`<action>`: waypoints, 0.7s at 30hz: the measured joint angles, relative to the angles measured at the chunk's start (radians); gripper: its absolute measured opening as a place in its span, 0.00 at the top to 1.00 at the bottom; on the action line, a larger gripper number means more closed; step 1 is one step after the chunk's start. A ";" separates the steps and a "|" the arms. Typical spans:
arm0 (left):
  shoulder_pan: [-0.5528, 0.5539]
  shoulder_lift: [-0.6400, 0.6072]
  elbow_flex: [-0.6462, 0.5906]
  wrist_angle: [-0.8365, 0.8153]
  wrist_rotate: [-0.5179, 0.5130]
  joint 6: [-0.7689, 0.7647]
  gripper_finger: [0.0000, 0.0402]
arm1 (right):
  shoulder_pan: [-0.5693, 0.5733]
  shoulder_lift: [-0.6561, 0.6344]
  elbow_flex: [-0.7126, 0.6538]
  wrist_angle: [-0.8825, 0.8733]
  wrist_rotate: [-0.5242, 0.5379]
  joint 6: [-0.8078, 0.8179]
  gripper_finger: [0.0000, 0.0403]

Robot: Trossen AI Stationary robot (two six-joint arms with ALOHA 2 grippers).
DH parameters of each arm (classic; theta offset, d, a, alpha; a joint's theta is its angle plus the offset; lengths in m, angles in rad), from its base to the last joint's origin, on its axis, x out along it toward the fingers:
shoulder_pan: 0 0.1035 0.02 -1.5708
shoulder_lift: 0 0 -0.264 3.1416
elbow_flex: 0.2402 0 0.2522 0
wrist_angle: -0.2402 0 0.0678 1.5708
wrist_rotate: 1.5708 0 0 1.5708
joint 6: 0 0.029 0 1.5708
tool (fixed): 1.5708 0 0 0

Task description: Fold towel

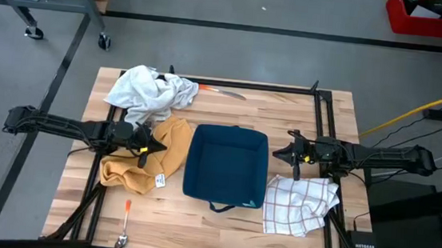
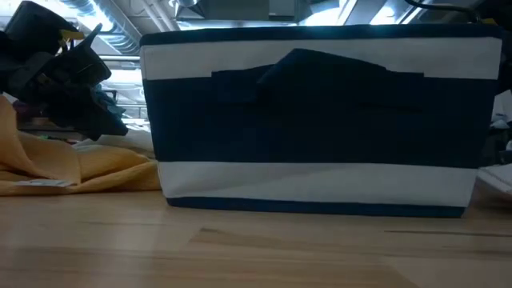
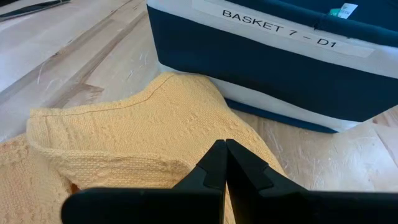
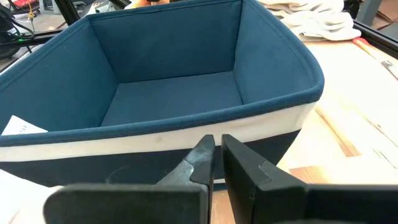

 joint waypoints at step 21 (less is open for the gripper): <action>0.000 0.000 0.000 0.000 0.000 0.000 1.00 | 0.000 0.000 0.000 0.001 0.002 -0.010 0.91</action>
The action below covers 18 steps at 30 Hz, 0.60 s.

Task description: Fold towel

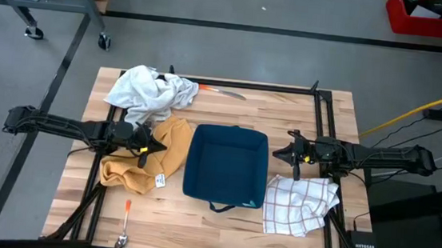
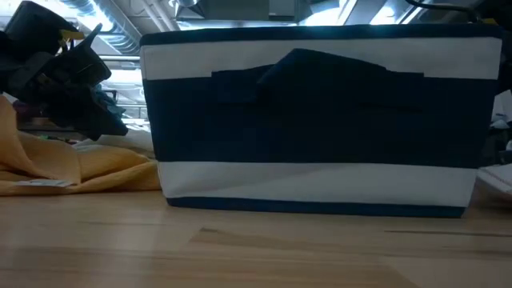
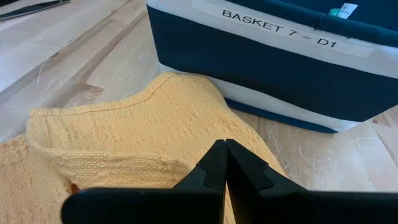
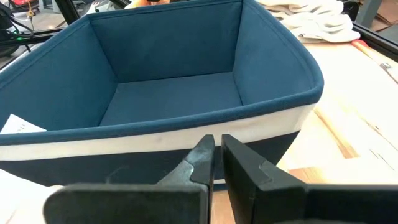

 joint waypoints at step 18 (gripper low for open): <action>0.000 0.000 0.000 0.000 0.000 0.000 1.00 | 0.000 0.000 -0.001 0.119 -0.027 0.190 0.91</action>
